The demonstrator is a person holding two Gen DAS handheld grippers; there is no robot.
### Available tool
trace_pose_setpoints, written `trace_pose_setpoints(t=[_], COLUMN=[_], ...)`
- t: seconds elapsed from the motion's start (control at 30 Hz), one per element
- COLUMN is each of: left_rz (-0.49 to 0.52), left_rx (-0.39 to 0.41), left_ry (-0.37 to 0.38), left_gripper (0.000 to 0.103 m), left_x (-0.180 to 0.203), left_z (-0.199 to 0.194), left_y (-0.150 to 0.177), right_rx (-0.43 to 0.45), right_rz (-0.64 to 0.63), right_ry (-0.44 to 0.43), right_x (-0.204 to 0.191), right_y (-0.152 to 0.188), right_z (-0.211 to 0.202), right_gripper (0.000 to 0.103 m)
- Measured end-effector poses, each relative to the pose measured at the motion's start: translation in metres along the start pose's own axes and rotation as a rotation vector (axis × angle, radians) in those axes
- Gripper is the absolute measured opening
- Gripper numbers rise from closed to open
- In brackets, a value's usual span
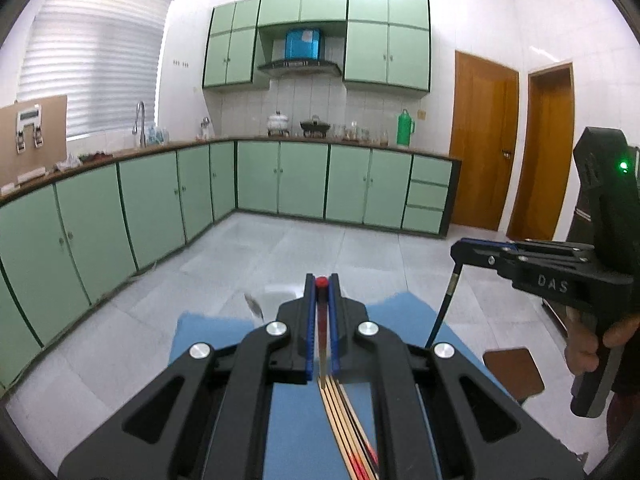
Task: Organize utensils
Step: 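Lift both chopsticks and lower them into the white holder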
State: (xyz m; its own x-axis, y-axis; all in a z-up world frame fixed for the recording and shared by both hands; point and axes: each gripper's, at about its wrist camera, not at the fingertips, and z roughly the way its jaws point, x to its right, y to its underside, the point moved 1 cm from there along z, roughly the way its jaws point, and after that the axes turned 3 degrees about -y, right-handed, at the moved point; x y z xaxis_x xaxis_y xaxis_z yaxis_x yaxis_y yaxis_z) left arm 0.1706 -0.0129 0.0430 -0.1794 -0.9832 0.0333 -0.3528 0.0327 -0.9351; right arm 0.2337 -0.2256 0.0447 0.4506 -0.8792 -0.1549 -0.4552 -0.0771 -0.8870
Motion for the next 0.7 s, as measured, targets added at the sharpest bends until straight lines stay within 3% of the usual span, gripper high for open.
trace_pose_setpoints(t=[0.33,0.5,0.7], left_rz=[0.020,0.021,0.016], left_rx=[0.117,0.076,0.006], left_ry=[-0.058,-0.067,-0.070], left_gripper=[0.005,0.005,0.005], left_x=[-0.003,-0.003,-0.013], left_z=[0.046,0.087,0.127], left_y=[-0.063,-0.062,-0.046], right_rx=[0.160,0.180,0.112], right_rz=[0.049,0.035,0.054], right_ry=[0.004,0.047,0.072], right_x=[0.019,0.027,0.040], right_y=[-0.079,-0.085,-0.072], right_z=[0.036,0.068,0.109], right_gripper=[0.006,0.006,0.006])
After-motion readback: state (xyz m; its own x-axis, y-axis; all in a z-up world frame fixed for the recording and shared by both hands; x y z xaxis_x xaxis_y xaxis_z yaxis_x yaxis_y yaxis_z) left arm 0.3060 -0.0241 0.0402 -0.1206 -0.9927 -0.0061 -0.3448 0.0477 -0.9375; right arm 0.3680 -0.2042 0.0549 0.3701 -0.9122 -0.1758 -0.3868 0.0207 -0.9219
